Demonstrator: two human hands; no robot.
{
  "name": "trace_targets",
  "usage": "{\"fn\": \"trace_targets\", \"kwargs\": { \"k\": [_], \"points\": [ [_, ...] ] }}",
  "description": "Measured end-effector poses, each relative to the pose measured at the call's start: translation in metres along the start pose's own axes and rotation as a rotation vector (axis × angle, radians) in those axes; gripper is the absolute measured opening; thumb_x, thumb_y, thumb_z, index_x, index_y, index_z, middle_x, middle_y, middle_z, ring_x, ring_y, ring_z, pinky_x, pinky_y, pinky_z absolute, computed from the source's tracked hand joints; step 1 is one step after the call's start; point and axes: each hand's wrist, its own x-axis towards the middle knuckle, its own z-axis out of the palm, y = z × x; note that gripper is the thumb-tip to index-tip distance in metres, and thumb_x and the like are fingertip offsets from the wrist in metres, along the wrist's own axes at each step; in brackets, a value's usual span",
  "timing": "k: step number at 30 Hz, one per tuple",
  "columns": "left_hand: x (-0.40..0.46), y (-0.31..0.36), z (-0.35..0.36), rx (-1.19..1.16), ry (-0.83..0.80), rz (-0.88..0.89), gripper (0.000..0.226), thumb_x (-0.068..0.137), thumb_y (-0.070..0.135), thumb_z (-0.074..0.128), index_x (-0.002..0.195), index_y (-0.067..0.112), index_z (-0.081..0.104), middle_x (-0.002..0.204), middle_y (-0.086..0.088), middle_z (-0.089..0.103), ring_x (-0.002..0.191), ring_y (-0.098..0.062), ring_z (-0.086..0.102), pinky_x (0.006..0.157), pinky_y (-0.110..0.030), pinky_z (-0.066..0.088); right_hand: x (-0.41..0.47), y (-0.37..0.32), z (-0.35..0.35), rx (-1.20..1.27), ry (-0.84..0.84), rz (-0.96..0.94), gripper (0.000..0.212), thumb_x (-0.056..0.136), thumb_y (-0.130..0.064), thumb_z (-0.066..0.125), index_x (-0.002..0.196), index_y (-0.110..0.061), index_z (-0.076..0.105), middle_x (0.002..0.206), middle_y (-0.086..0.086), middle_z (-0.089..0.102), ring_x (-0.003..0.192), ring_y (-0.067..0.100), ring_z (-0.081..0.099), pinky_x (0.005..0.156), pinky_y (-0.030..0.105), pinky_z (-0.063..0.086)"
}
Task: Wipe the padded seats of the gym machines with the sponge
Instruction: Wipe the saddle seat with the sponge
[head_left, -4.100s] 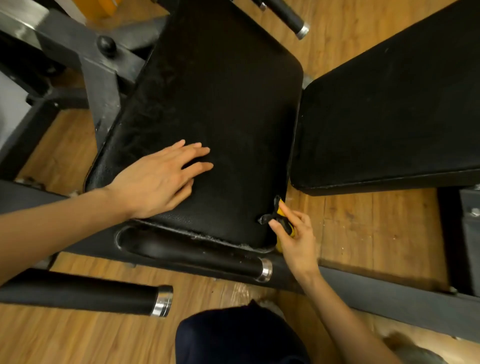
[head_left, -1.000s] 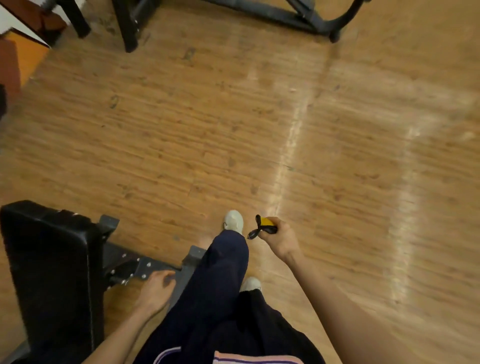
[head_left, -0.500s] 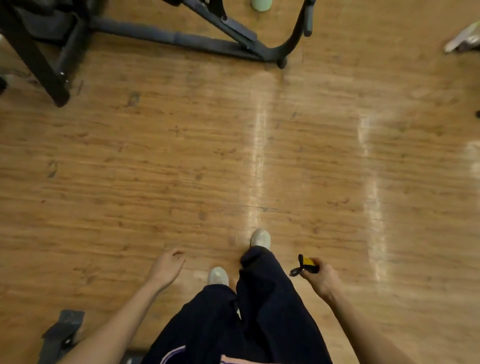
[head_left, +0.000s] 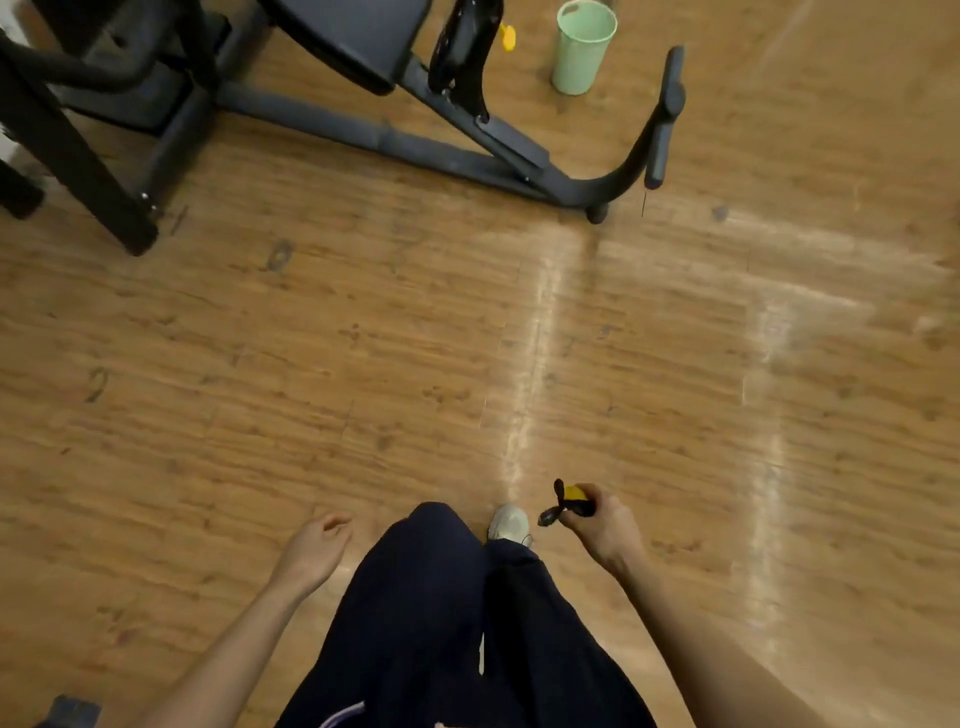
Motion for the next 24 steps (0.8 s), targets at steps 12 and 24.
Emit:
{"fn": "trace_targets", "kwargs": {
  "k": [12, 24],
  "points": [
    [0.149, 0.109, -0.124, 0.054, -0.033, -0.024, 0.037, 0.101, 0.020, 0.046, 0.135, 0.007, 0.053, 0.139, -0.009, 0.054, 0.127, -0.023, 0.050, 0.099, -0.027, 0.038, 0.164, -0.170, -0.053, 0.045, 0.018, 0.025, 0.040, 0.088, -0.023, 0.068, 0.124, -0.011, 0.056, 0.096, 0.001, 0.064, 0.084, 0.018, 0.060, 0.068, 0.026, 0.048],
    [0.273, 0.321, -0.240, 0.025, -0.044, 0.173, 0.033, 0.102, 0.025, 0.046, 0.132, 0.017, 0.055, 0.143, -0.002, 0.051, 0.133, -0.020, 0.045, 0.096, -0.024, 0.037, 0.257, -0.252, -0.104, 0.053, 0.048, 0.219, 0.038, 0.086, -0.025, 0.071, 0.119, -0.010, 0.060, 0.088, 0.003, 0.065, 0.064, 0.009, 0.052, 0.051, 0.019, 0.038]
  ]
}}
